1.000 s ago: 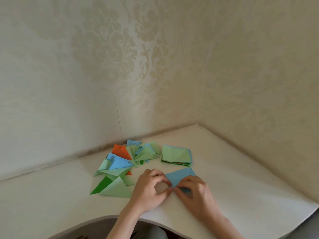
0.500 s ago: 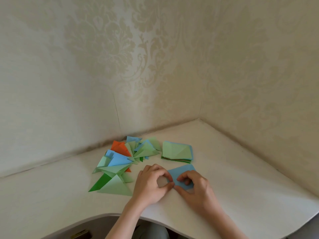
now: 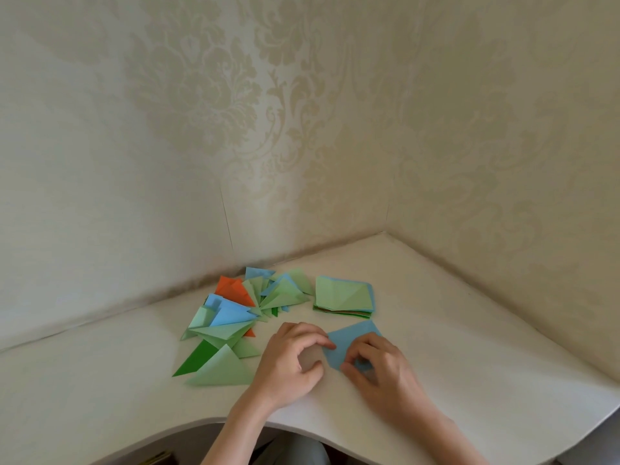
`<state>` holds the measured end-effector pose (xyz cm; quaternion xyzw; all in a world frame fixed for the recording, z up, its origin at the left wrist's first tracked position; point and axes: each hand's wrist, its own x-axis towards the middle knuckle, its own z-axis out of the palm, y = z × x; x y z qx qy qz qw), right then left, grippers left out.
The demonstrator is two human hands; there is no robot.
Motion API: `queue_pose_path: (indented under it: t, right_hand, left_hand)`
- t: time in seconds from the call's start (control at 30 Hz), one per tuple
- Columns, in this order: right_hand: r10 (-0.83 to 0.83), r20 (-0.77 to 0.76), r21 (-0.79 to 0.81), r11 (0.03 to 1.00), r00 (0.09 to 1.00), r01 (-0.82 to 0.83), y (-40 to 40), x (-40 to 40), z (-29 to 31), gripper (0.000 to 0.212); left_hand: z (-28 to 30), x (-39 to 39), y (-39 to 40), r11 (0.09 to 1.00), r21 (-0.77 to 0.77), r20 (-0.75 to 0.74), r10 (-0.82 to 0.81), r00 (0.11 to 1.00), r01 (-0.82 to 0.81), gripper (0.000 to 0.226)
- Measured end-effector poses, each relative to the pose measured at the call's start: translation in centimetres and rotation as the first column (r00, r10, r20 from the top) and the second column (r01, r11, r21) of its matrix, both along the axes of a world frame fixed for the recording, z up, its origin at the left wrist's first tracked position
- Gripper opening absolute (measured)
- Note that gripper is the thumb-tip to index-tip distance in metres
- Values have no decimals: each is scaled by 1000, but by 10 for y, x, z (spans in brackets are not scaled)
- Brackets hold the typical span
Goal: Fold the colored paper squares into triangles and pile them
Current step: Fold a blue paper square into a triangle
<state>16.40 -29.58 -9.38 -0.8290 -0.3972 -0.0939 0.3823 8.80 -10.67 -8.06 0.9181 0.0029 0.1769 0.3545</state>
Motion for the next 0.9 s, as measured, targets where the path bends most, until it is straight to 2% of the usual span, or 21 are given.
queue_pose_path:
  t: [0.07, 0.17, 0.33, 0.4, 0.47, 0.53, 0.6, 0.73, 0.9]
  right_hand:
    - [76, -36, 34, 997, 996, -74, 0, -1, 5, 5]
    - [149, -79, 76, 987, 986, -143, -1, -3, 13, 6]
    - [59, -88, 114, 992, 994, -48, -5, -3, 10, 14]
    - [69, -50, 101, 993, 996, -64, -7, -6, 7, 6]
    - [67, -14, 74, 995, 998, -66, -9, -9, 5, 15]
    - [42, 11, 49, 998, 999, -43, -9, -10, 2, 23]
    - [16, 14, 66, 998, 1000, -16, -8, -10, 1, 21]
    - [-37, 4, 89, 995, 999, 36, -5, -8, -2, 22]
    - [-141, -26, 109, 984, 990, 143, 2, -5, -5, 34]
  left_hand:
    - [-2, 0, 0, 1000, 19, 22, 1, 1000, -2, 24]
    - [-5, 2, 2, 1000, 10, 32, 12, 999, -13, 17]
    - [-5, 3, 2, 1000, 3, 39, 16, 999, -16, 8]
    - [-5, 2, 2, 1000, 4, 50, 5, 999, -5, 7]
    - [-6, 3, 3, 1000, 1, 54, -5, 999, 5, 5]
    - [-5, 3, 2, 1000, -1, 53, -18, 998, 18, 15]
    - [-6, 3, 1, 1000, -18, 49, -16, 999, 17, 24]
    - [-7, 1, 1, 993, -106, 28, 50, 998, -47, 28]
    - [-4, 1, -4, 992, -43, 43, 119, 992, -117, 37]
